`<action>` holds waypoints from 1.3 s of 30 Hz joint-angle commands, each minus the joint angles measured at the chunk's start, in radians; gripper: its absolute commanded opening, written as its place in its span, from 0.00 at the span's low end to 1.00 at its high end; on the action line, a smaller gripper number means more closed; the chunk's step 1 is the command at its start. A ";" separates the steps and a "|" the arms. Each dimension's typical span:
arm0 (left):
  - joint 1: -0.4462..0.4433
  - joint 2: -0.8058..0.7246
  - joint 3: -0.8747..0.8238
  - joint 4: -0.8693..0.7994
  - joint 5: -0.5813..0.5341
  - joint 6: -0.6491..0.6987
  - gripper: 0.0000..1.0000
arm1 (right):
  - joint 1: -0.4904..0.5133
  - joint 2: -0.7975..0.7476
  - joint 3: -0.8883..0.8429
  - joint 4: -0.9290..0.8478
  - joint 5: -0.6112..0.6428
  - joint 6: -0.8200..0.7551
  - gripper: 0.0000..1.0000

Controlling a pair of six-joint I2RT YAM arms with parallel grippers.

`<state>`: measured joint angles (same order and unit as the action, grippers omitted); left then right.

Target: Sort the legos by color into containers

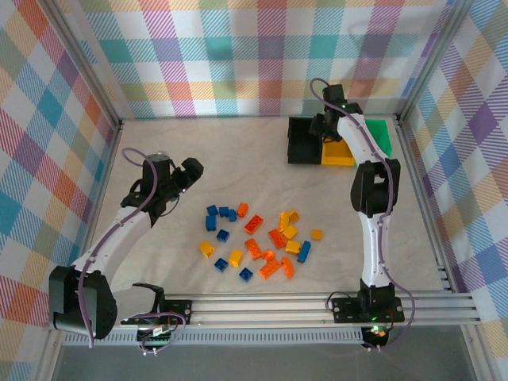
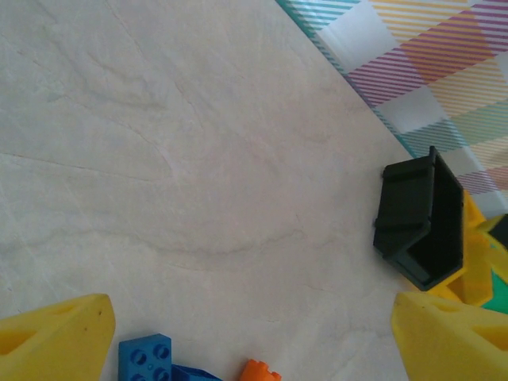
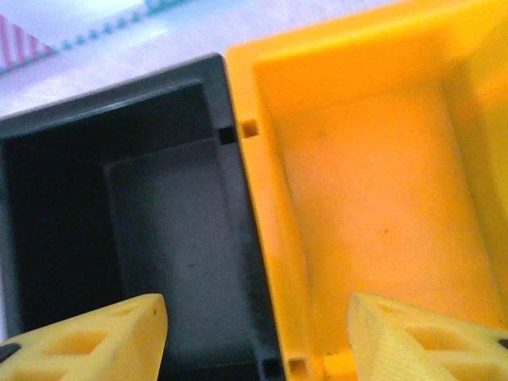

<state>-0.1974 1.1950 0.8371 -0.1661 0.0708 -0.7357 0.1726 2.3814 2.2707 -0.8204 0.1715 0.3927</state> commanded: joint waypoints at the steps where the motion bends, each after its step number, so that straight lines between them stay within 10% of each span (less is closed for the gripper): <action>1: -0.014 -0.029 0.007 -0.024 0.024 0.021 0.90 | 0.000 0.055 0.058 -0.090 0.005 0.035 0.59; 19: -0.014 -0.091 -0.014 -0.043 0.064 -0.007 0.92 | 0.129 0.011 -0.070 -0.021 0.066 0.083 0.00; 39: -0.015 -0.300 -0.076 -0.189 0.092 0.009 0.94 | 0.470 -0.057 -0.205 0.065 0.127 0.307 0.00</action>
<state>-0.2008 0.9241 0.7803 -0.3244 0.1410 -0.7399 0.6014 2.3543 2.0758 -0.7959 0.3313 0.6266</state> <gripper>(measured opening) 0.939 0.271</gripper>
